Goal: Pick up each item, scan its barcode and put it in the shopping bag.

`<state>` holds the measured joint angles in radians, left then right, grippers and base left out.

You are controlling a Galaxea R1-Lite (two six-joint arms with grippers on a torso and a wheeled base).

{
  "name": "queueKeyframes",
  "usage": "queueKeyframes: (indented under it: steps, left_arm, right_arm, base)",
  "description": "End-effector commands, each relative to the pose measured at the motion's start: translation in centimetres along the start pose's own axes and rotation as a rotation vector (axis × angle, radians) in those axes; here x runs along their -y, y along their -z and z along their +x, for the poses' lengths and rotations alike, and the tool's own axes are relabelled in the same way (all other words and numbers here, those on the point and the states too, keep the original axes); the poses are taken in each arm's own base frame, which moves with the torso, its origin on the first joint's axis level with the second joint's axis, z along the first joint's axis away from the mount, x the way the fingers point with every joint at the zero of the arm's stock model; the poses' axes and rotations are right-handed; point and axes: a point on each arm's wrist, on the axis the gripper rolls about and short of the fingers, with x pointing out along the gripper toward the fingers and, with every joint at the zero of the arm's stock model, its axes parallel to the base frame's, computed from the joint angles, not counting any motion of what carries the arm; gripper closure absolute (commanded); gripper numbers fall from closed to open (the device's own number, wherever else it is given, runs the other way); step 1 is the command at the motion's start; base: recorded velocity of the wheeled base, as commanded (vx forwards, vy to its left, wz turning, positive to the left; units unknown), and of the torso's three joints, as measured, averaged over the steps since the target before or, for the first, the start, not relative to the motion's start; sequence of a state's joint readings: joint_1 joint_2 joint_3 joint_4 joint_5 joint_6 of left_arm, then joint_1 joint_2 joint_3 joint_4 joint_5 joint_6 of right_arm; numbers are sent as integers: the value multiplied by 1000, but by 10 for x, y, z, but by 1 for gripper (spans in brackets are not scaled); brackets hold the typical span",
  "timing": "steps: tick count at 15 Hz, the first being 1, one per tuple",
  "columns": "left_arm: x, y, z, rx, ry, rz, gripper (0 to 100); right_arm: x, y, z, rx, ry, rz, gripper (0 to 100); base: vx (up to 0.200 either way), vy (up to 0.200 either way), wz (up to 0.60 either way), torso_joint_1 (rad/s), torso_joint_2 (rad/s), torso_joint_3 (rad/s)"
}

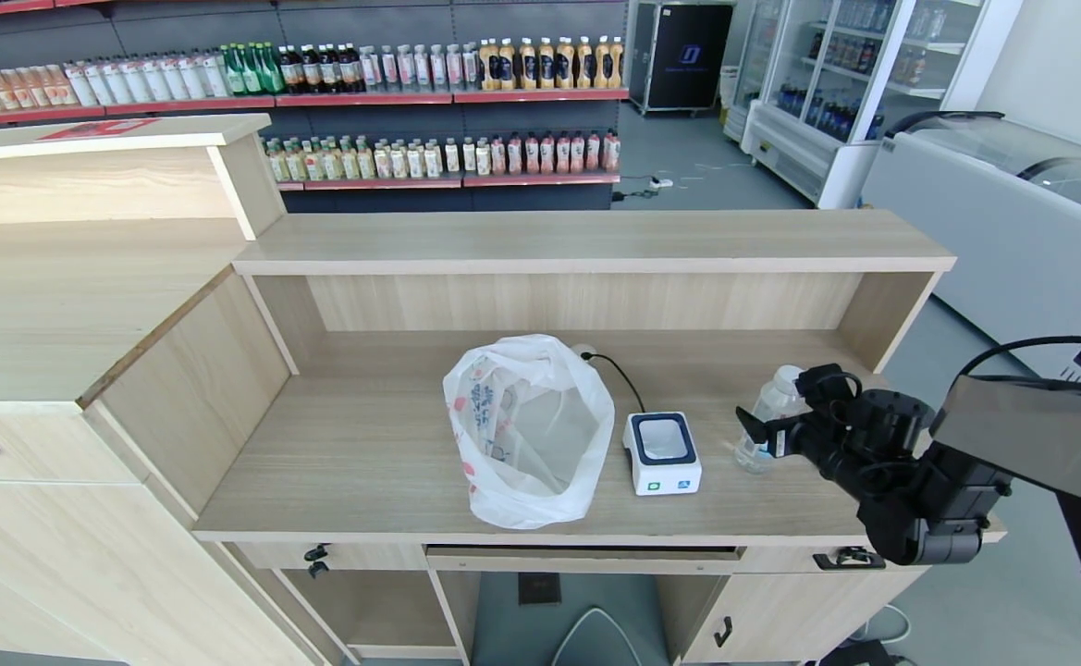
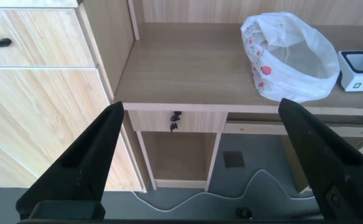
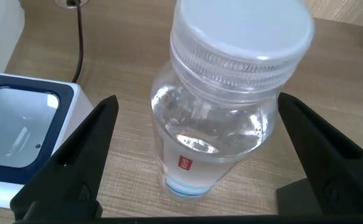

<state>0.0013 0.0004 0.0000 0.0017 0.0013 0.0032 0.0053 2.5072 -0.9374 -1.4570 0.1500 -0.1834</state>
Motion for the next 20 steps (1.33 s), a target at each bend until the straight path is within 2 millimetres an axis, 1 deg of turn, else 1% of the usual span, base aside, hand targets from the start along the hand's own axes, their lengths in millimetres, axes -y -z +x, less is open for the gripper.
queueKeyframes:
  steps: [1, 9, 11, 12, 16, 20]
  left_arm:
    - [0, 0, 0, 1, -1, 0, 0]
    - [0, 0, 0, 1, -1, 0, 0]
    - [0, 0, 0, 1, -1, 0, 0]
    - [0, 0, 0, 1, -1, 0, 0]
    - [0, 0, 0, 1, -1, 0, 0]
    - [0, 0, 0, 1, -1, 0, 0]
  right_arm:
    - [-2, 2, 3, 1, -4, -1, 0]
    - [-4, 13, 12, 0, -14, -3, 0]
    - [-7, 14, 12, 1, -21, 0, 0]
    - [-8, 13, 13, 6, -23, 0, 100]
    - [-13, 19, 19, 8, -32, 0, 100]
    - [-16, 19, 23, 16, -37, -1, 100]
  base:
    - [0, 0, 0, 0, 0, 0]
    - [0, 0, 0, 0, 0, 0]
    - [0, 0, 0, 0, 0, 0]
    - [0, 0, 0, 0, 0, 0]
    - [0, 0, 0, 0, 0, 0]
    - [0, 0, 0, 0, 0, 0]
